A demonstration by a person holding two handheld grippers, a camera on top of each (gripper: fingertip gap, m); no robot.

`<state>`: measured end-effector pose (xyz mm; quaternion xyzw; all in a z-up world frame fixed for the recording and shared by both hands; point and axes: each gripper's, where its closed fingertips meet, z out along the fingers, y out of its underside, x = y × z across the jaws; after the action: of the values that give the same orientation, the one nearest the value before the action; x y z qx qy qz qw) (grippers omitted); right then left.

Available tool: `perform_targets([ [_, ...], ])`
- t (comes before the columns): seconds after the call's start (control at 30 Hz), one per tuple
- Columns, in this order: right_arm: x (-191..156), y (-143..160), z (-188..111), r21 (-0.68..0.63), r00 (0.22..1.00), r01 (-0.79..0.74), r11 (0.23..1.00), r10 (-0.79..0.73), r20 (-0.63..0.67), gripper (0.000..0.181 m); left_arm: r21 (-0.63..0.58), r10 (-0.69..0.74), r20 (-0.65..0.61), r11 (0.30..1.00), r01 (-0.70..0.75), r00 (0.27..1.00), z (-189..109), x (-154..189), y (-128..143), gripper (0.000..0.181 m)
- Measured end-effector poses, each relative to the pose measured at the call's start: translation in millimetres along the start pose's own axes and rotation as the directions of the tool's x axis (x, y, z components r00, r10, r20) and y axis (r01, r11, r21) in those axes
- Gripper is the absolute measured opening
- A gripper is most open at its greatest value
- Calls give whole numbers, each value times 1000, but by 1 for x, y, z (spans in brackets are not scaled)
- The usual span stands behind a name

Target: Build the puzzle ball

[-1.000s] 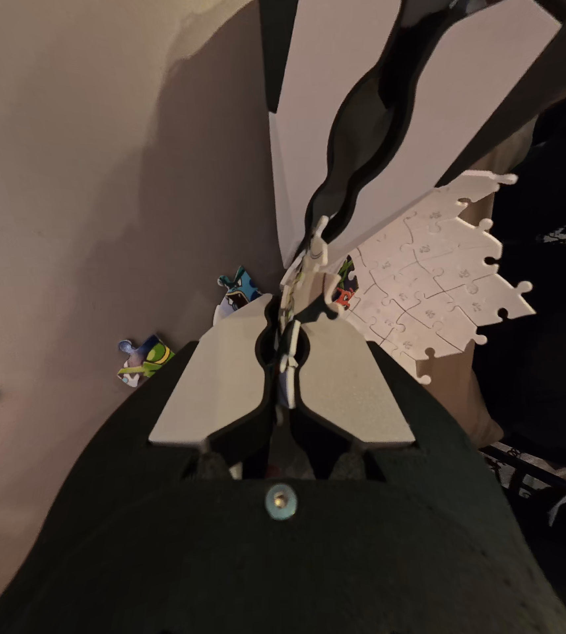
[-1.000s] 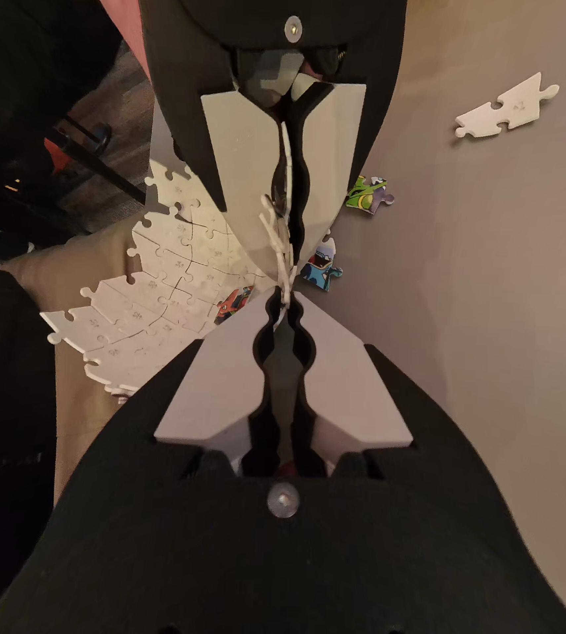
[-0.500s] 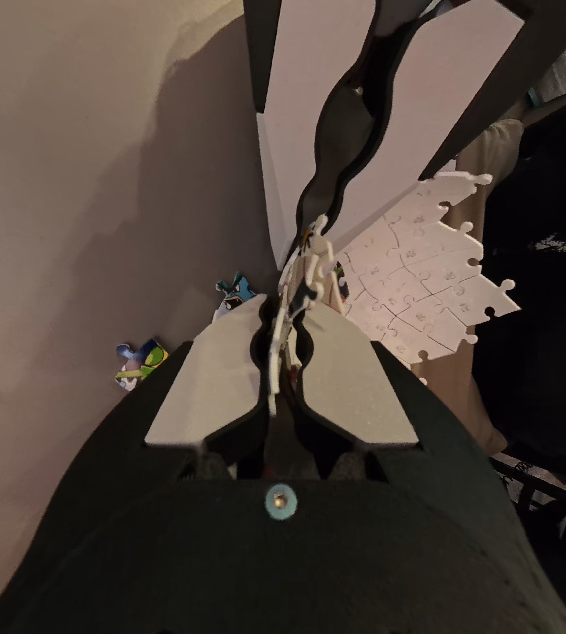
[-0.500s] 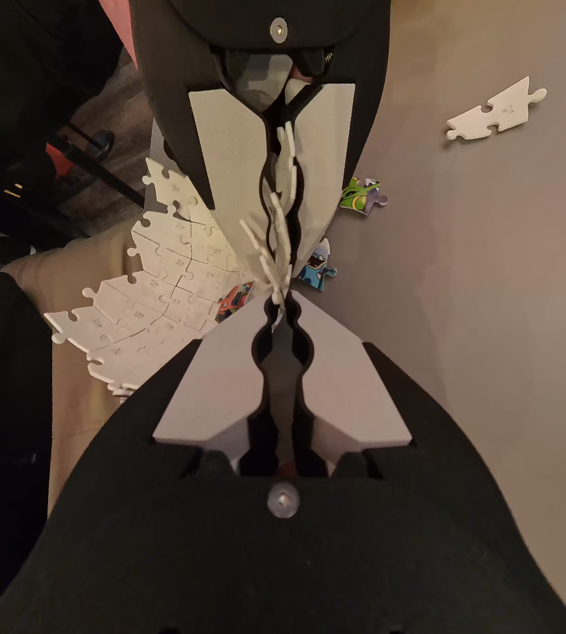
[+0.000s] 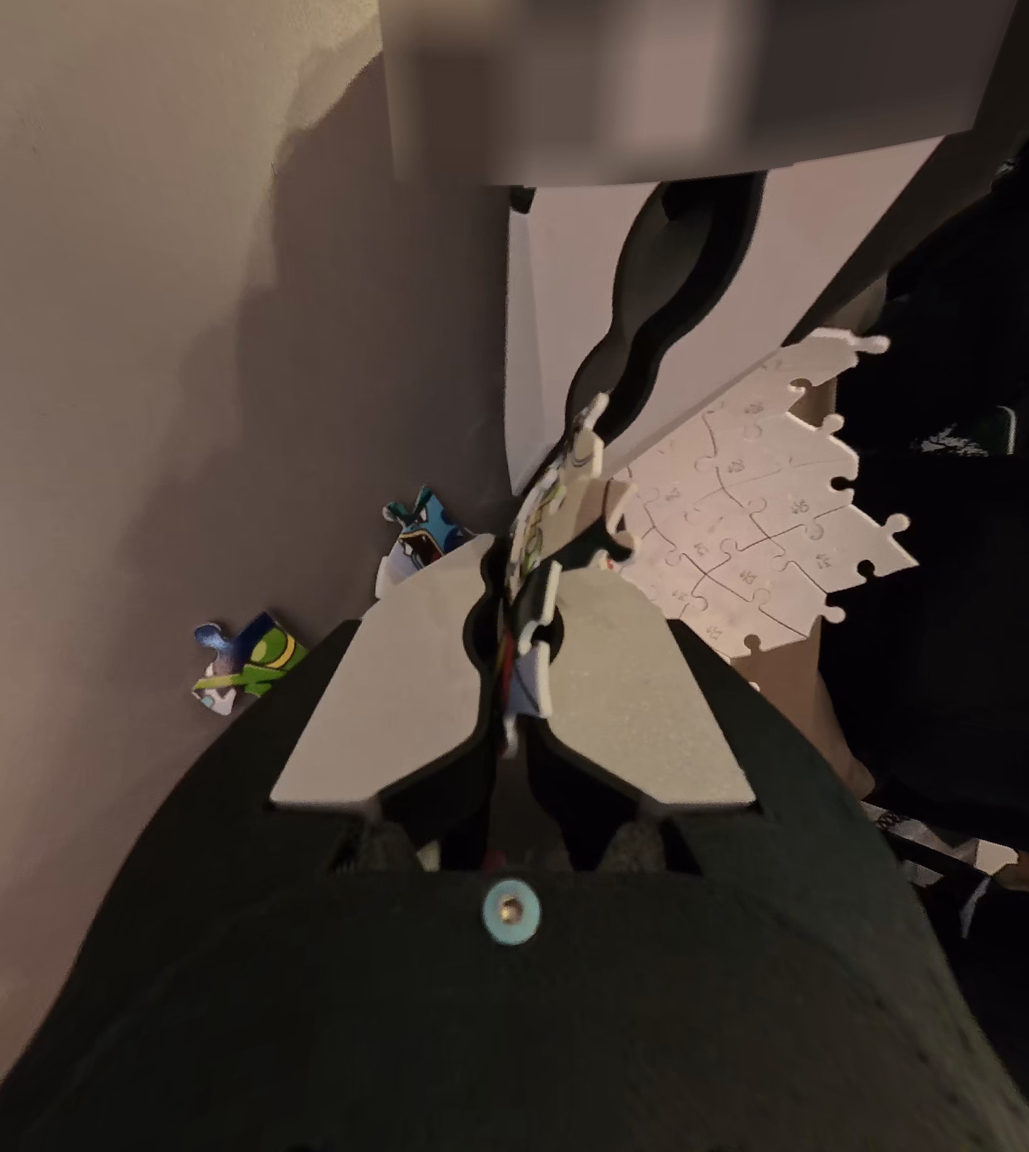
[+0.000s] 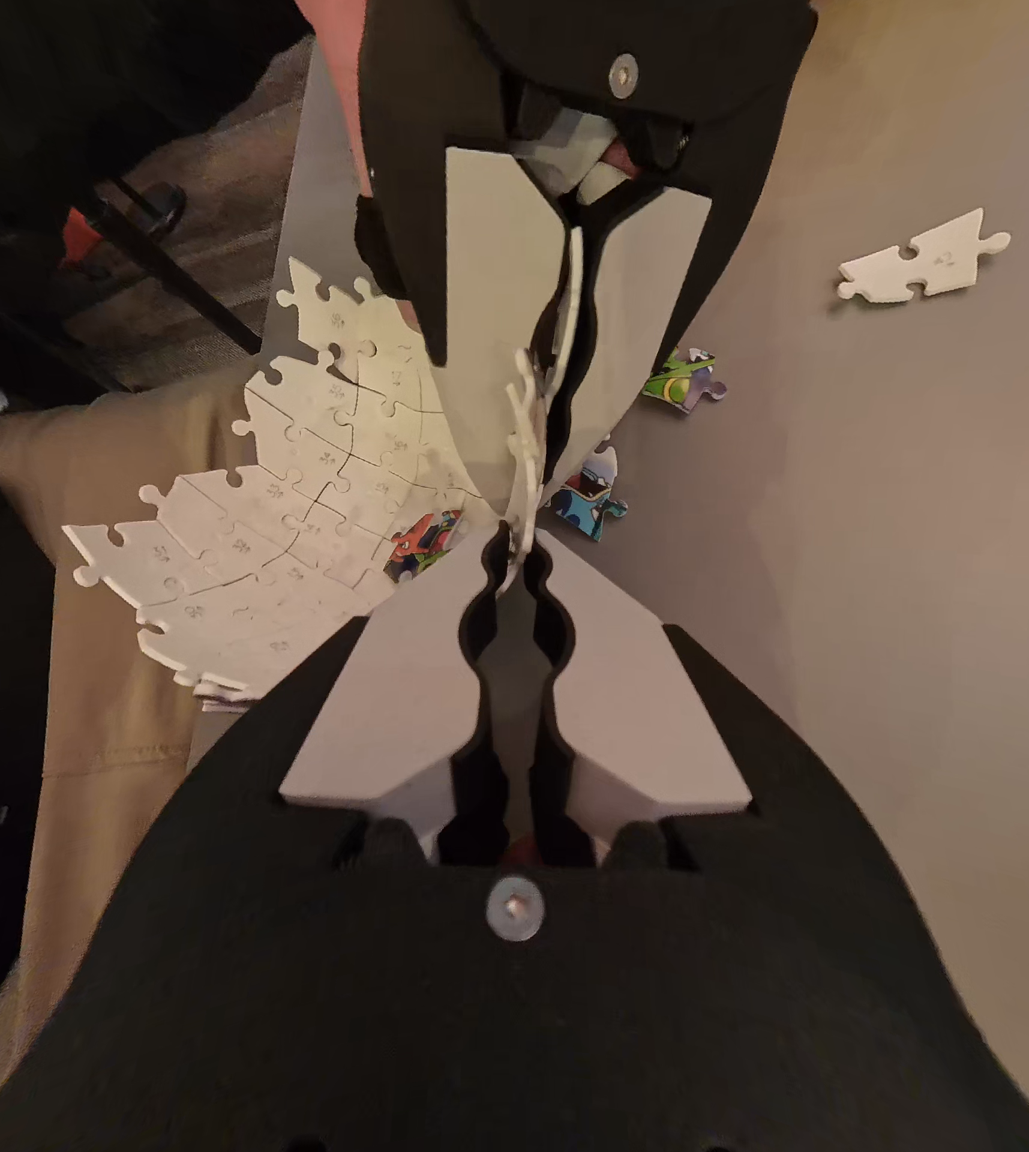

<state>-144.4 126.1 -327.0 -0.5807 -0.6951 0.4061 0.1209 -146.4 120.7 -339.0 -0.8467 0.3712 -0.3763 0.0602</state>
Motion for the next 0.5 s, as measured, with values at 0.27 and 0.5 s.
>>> perform_targets([
  [0.27, -1, 1, 1, -3, 1000, 17, 1000, -17, 0, 3, -24, 4, -2, 1000, -4, 1000, 1, 1, 2, 4],
  [0.5, 3, 1, 1, -5, 1000, -28, 1000, 28, -6, 3, 18, 62, 21, 998, -63, 998, -4, 6, -1, 21],
])
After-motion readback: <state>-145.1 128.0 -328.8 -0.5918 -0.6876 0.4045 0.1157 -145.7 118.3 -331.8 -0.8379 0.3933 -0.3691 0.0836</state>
